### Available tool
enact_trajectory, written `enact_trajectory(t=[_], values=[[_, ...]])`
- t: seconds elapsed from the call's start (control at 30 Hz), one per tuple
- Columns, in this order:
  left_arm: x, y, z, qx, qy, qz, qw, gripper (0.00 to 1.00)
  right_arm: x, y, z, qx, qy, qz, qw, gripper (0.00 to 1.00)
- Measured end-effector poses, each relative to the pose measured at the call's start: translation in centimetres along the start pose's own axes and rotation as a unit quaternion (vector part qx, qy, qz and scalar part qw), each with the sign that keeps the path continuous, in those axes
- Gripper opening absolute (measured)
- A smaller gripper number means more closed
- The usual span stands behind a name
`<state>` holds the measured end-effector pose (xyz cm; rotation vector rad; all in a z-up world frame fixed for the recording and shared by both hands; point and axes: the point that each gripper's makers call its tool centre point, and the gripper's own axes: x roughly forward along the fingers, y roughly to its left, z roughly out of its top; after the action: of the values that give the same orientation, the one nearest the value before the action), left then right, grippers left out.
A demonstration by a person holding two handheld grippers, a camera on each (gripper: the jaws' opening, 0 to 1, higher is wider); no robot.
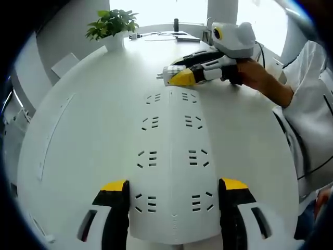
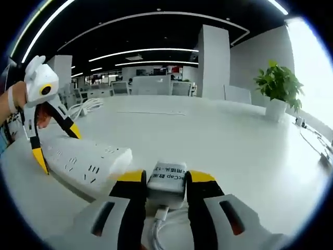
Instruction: Straighten the power strip on the desk, plug the charger into it
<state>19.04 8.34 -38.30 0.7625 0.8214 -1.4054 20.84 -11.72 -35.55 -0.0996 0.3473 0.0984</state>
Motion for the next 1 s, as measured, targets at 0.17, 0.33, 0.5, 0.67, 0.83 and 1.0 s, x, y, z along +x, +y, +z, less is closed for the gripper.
enact_trajectory(t=[0.17,0.33,0.5,0.67,0.83,1.0], values=[[0.0,0.0,0.0,0.001,0.001,-0.001,1.0000,0.70,0.1,0.6,0.1,-0.028,-0.007,0.050,0.9983,0.29],[0.0,-0.1,0.0,0.001,0.000,-0.001,1.0000,0.70,0.2,0.6,0.1,-0.015,-0.009,0.106,0.9942,0.28],[0.0,-0.1,0.0,0.001,-0.001,-0.001,1.0000,0.70,0.0,1.5,0.0,-0.057,-0.006,0.178,0.9823,0.28],[-0.1,0.0,0.0,0.001,0.003,-0.001,1.0000,0.70,-0.4,2.0,0.0,-0.073,-0.027,0.260,0.9625,0.28],[-0.1,0.0,0.0,0.001,0.003,-0.001,1.0000,0.70,-0.2,2.0,0.1,-0.069,-0.020,0.275,0.9587,0.28],[-0.1,0.1,0.0,0.001,0.003,-0.001,1.0000,0.70,0.2,2.4,-0.7,-0.113,-0.012,0.255,0.9603,0.29]])
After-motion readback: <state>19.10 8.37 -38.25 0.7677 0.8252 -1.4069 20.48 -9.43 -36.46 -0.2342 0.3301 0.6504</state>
